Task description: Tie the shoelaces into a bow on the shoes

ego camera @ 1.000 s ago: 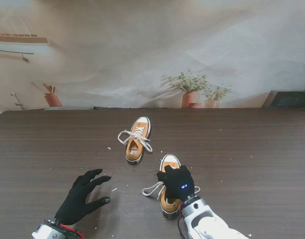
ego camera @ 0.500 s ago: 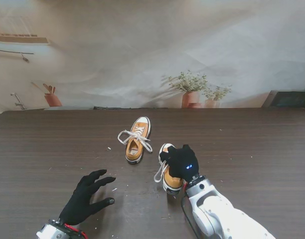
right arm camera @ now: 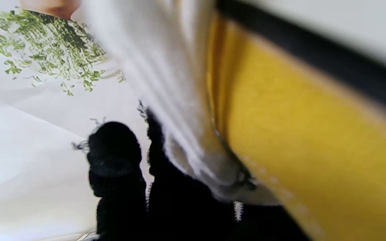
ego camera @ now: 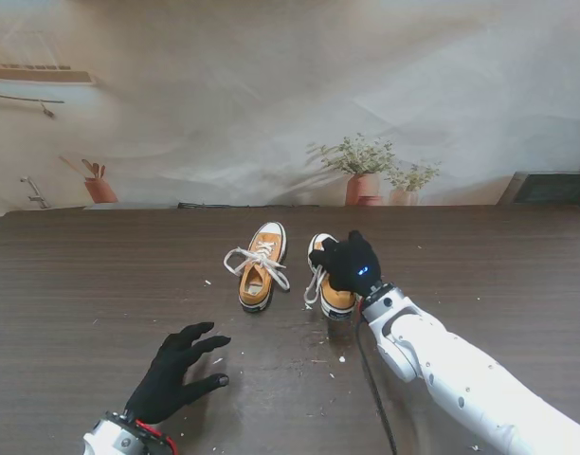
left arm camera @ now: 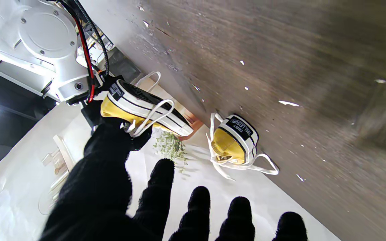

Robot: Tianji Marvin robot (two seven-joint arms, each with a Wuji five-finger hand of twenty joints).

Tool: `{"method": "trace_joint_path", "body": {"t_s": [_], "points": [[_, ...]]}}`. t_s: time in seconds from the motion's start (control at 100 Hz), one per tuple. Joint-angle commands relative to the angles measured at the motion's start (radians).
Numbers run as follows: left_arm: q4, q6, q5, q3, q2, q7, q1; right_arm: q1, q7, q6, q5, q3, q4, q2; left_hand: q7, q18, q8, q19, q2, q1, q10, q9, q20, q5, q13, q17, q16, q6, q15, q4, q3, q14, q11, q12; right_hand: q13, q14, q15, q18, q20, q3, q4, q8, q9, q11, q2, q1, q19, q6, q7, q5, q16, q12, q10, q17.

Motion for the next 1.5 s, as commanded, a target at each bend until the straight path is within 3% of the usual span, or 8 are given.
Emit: {"method": "trace_joint_path", "body": {"t_s": [0.0,0.37,0.53,0.72,0.84,1.15,1.29,1.49], "points": [[-0.003,0.008,0.007,0.004,0.002,-0.019,-0.001,0.035,0.004,-0.002,0.013,-0.005,0.027,-0.007,-0.004,-0.023,0.009,0.000,0.039,0.014,0.007,0.007,0.016,0.020,0.005,-0.015,-0.006,0.004,-0.016,0.018,-0.040,0.000,0.001,-0.016,0.028,-0.011,-0.008,-0.018,0.012,0.046,0.030,0.029,-0.005,0.062,0.112,0.059,-0.004,-0.049,0.064,0.005,-0.013,0.019,-0.048,-0.015],[0.001,0.012,0.003,0.013,0.004,-0.029,-0.009,0.181,-0.069,0.016,0.125,-0.204,0.280,-0.072,-0.004,-0.023,0.009,-0.003,0.039,0.018,0.006,0.006,0.015,0.019,0.005,-0.015,-0.005,0.003,-0.016,0.020,-0.043,0.001,0.003,-0.015,-0.012,-0.014,-0.034,-0.022,0.007,0.034,0.026,-0.029,-0.047,0.080,0.116,0.021,-0.030,-0.066,0.060,-0.054,-0.015,0.012,-0.058,-0.058],[0.001,0.008,0.006,0.012,0.005,-0.031,-0.008,0.202,-0.027,0.011,0.133,-0.255,0.300,-0.073,-0.003,-0.022,0.009,-0.004,0.038,0.020,0.006,0.005,0.015,0.019,0.005,-0.015,-0.005,0.004,-0.016,0.021,-0.044,0.001,0.003,-0.016,-0.068,-0.026,-0.050,-0.035,0.004,0.035,0.015,-0.140,-0.118,0.081,0.061,-0.148,-0.048,-0.083,0.091,-0.194,-0.017,0.012,-0.053,-0.100],[-0.004,0.000,0.014,0.007,0.003,-0.019,0.000,0.201,0.016,-0.018,0.146,-0.266,0.300,-0.070,-0.003,-0.021,0.009,-0.004,0.037,0.020,0.008,0.002,0.015,0.019,0.005,-0.015,-0.005,0.004,-0.017,0.022,-0.045,0.001,0.003,-0.016,-0.121,-0.031,-0.064,-0.043,0.007,0.019,0.004,-0.137,-0.187,0.093,-0.043,-0.225,-0.078,-0.013,0.008,-0.248,-0.019,0.031,-0.059,-0.146],[-0.007,-0.002,0.014,0.003,0.002,-0.015,0.005,0.184,0.048,-0.019,0.133,-0.248,0.266,-0.055,-0.003,-0.021,0.009,-0.004,0.036,0.020,0.007,0.002,0.015,0.020,0.005,-0.015,-0.005,0.004,-0.016,0.022,-0.046,0.001,0.003,-0.016,-0.144,-0.033,-0.069,-0.046,0.015,0.024,0.142,0.016,-0.217,0.092,-0.084,-0.300,-0.095,0.041,-0.099,-0.253,-0.019,0.077,-0.063,-0.164],[-0.009,-0.010,0.021,-0.001,0.001,-0.008,0.010,0.100,0.160,-0.013,0.068,-0.145,0.133,0.001,-0.004,-0.021,0.009,-0.005,0.034,0.022,0.007,0.002,0.015,0.016,0.005,-0.015,-0.005,0.004,-0.017,0.022,-0.045,0.000,0.003,-0.016,-0.218,-0.034,-0.084,-0.052,0.023,0.046,0.088,0.016,-0.310,0.105,-0.219,-0.553,-0.131,0.152,-0.165,-0.383,-0.019,0.096,-0.053,-0.222],[-0.009,-0.012,0.030,-0.002,0.000,0.000,0.011,0.038,0.168,-0.010,0.037,-0.068,0.068,0.016,-0.007,-0.022,0.007,-0.006,0.034,0.020,0.007,0.002,0.013,0.009,0.005,-0.014,-0.005,0.003,-0.017,0.022,-0.046,0.001,0.003,-0.016,-0.237,-0.027,-0.085,-0.054,0.027,0.039,0.079,0.009,-0.338,0.114,-0.156,-0.647,-0.134,0.185,-0.167,-0.421,-0.020,0.103,-0.044,-0.237],[-0.019,-0.009,0.041,-0.009,-0.001,0.009,0.023,-0.126,0.116,-0.064,-0.036,0.146,-0.104,0.038,-0.008,-0.019,0.007,-0.010,0.033,0.016,0.007,0.003,0.009,0.006,0.004,-0.015,-0.005,0.003,-0.017,0.023,-0.047,0.002,0.002,-0.017,-0.267,-0.013,-0.098,-0.052,0.025,-0.003,0.081,-0.010,-0.372,0.115,-0.015,-0.736,-0.143,0.197,-0.168,-0.471,-0.031,0.097,-0.036,-0.261]]}}
